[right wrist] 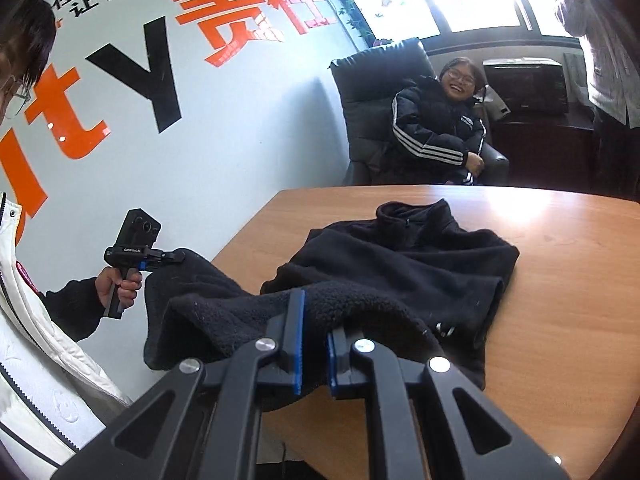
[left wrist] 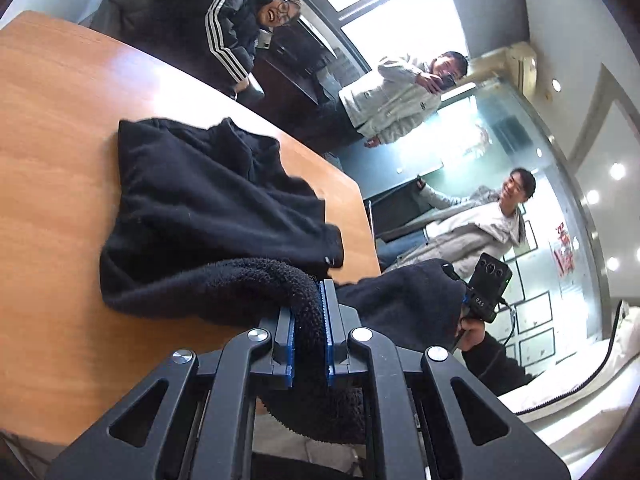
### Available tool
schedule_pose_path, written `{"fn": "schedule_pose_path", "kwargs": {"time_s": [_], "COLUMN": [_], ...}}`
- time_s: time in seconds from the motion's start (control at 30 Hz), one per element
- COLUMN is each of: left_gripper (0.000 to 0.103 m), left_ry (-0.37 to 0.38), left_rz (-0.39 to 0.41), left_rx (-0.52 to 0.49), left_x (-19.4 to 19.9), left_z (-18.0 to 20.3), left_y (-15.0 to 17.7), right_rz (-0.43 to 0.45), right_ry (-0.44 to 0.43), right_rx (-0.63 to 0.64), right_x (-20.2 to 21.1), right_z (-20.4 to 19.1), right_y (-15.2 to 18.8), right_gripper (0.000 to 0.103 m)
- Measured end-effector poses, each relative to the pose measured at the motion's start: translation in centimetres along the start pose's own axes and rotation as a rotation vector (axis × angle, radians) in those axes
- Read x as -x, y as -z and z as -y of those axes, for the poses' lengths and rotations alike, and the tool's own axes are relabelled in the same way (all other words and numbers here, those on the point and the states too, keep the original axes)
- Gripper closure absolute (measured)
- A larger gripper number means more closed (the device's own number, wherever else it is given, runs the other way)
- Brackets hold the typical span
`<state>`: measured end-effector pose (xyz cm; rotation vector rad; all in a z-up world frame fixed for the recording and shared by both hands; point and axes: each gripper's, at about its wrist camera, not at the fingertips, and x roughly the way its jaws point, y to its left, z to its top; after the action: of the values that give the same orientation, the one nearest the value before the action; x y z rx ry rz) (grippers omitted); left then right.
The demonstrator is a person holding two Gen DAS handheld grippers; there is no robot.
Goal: Fold clothes
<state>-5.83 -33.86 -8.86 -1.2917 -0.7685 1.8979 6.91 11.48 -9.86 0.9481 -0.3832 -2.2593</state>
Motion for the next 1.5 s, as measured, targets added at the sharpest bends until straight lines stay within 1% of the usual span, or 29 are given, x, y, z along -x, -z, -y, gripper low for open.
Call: {"fn": "schedule_pose_path", "kwargs": {"time_s": [0.07, 0.23, 0.37, 0.47, 0.6, 0.63, 0.73, 0.8, 0.83, 0.9, 0.93, 0.97, 1.0, 1.03, 1.1, 1.13, 1.17, 1.2, 1.23, 1.27, 1.3, 1.33, 1.37, 1.47, 1.5], "left_gripper": [0.094, 0.094, 0.094, 0.093, 0.092, 0.091, 0.089, 0.088, 0.085, 0.073, 0.06, 0.042, 0.033, 0.021, 0.02, 0.02, 0.02, 0.02, 0.019, 0.019, 0.019, 0.019, 0.019, 0.019, 0.019], "left_ry": [-0.008, -0.069, -0.126, -0.162, -0.182, -0.187, -0.201, -0.193, -0.189, -0.175, -0.181, -0.187, -0.194, -0.228, -0.282, -0.297, -0.311, -0.323, -0.337, -0.35, -0.363, -0.346, -0.33, -0.29, -0.27], "left_rz": [0.001, -0.001, 0.004, -0.008, -0.028, -0.033, -0.049, -0.046, -0.048, -0.048, -0.03, -0.013, 0.005, 0.039, 0.091, 0.109, 0.127, 0.132, 0.12, 0.109, 0.096, 0.075, 0.054, -0.012, -0.053], "left_rx": [0.019, 0.092, 0.164, 0.239, 0.348, 0.375, 0.455, 0.461, 0.462, 0.467, 0.464, 0.461, 0.458, 0.455, 0.459, 0.446, 0.432, 0.4, 0.34, 0.28, 0.221, 0.168, 0.115, -0.03, -0.089], "left_x": [-0.9, -5.4, -9.2, -12.2, -15.1, -15.8, -18.0, -18.0, -17.8, -17.2, -16.6, -15.9, -15.2, -14.2, -12.3, -11.5, -10.7, -10.5, -10.7, -10.9, -11.1, -11.7, -12.4, -15.0, -16.3], "left_z": [-1.1, -5.2, -8.8, -12.0, -15.5, -16.4, -19.1, -19.1, -18.9, -18.4, -18.2, -17.9, -17.7, -17.7, -17.7, -17.2, -16.8, -16.2, -15.0, -13.7, -12.4, -11.2, -10.1, -7.0, -5.9], "left_y": [-3.4, -9.8, -14.4, -16.3, -17.0, -17.2, -17.7, -17.9, -18.0, -18.3, -18.6, -18.9, -19.1, -19.5, -20.2, -20.4, -20.6, -20.7, -20.5, -20.4, -20.2, -19.9, -19.6, -18.9, -18.6], "right_rz": [-0.001, -0.002, -0.03, -0.073, -0.135, -0.15, -0.181, -0.209, -0.221, -0.25, -0.263, -0.272, -0.28, -0.289, -0.303, -0.302, -0.302, -0.303, -0.306, -0.31, -0.312, -0.311, -0.327, -0.41, -0.436], "right_ry": [0.034, 0.121, 0.175, 0.213, 0.212, 0.211, 0.209, 0.225, 0.226, 0.219, 0.219, 0.215, 0.207, 0.196, 0.164, 0.14, 0.115, 0.098, 0.088, 0.102, 0.134, 0.165, 0.181, 0.197, 0.202], "right_rx": [-0.013, -0.046, -0.12, -0.179, -0.267, -0.288, -0.348, -0.369, -0.374, -0.381, -0.38, -0.382, -0.382, -0.387, -0.424, -0.459, -0.495, -0.527, -0.557, -0.572, -0.567, -0.553, -0.507, -0.291, -0.219], "right_x": [-1.5, -5.2, -8.8, -11.8, -15.0, -15.8, -17.5, -18.2, -18.3, -18.5, -18.5, -18.5, -18.6, -18.7, -18.7, -18.6, -18.4, -18.2, -17.9, -17.5, -16.9, -16.2, -16.2, -18.1, -18.7], "right_z": [1.7, 6.1, 11.6, 15.9, 20.3, 21.4, 23.6, 24.5, 24.6, 25.0, 25.1, 25.2, 25.1, 25.2, 25.4, 25.8, 26.1, 26.4, 26.7, 26.8, 26.7, 26.6, 25.8, 22.3, 21.1], "right_y": [-2.1, -7.3, -8.3, -8.3, -7.2, -6.9, -6.5, -6.6, -6.8, -7.2, -7.4, -7.6, -7.7, -7.8, -7.9, -8.0, -8.1, -8.3, -8.5, -8.8, -9.3, -9.9, -9.9, -8.8, -8.5], "right_gripper": [0.094, 0.094, 0.094, 0.094, 0.094, 0.094, 0.094, 0.094, 0.094, 0.093, 0.092, 0.091, 0.09, 0.087, 0.074, 0.06, 0.053, 0.05, 0.03, 0.001, 0.0, 0.0, 0.0, 0.0, 0.0]}}
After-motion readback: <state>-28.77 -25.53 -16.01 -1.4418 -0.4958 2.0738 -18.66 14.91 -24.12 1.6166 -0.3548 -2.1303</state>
